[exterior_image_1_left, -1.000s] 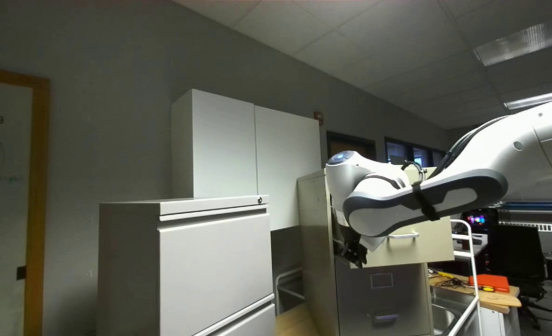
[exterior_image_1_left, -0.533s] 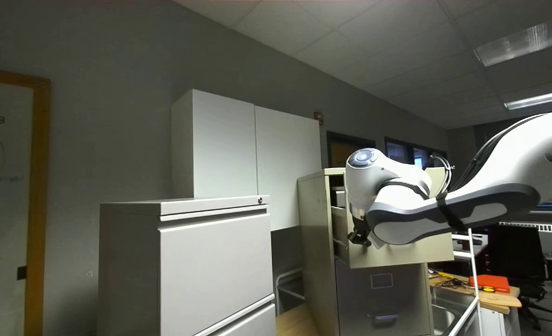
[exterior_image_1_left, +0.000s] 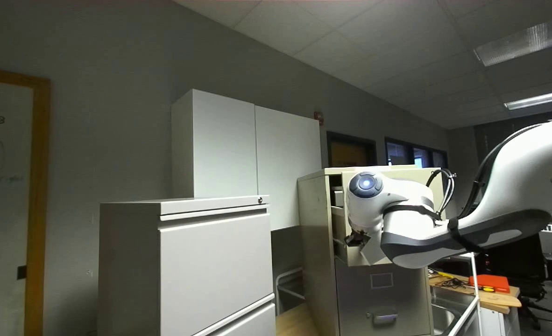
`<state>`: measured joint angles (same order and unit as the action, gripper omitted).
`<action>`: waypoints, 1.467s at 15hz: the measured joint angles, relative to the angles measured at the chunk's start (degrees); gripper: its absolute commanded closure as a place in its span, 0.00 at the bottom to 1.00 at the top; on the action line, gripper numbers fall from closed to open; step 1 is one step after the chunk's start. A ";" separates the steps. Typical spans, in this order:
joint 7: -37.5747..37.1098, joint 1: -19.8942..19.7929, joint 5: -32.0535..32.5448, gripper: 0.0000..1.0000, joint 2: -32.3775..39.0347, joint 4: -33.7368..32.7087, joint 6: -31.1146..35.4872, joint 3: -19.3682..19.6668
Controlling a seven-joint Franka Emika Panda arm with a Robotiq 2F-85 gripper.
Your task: Close the top drawer of the right cabinet
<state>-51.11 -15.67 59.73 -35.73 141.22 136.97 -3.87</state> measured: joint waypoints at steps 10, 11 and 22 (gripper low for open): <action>-13.32 3.68 19.33 1.00 15.53 -10.51 -8.26 1.86; -13.32 4.55 19.39 1.00 16.83 -11.75 -9.64 2.35; -11.55 8.66 18.36 1.00 28.42 -24.01 -16.22 6.38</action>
<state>-62.67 -7.01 78.09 -7.30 117.21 120.75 2.52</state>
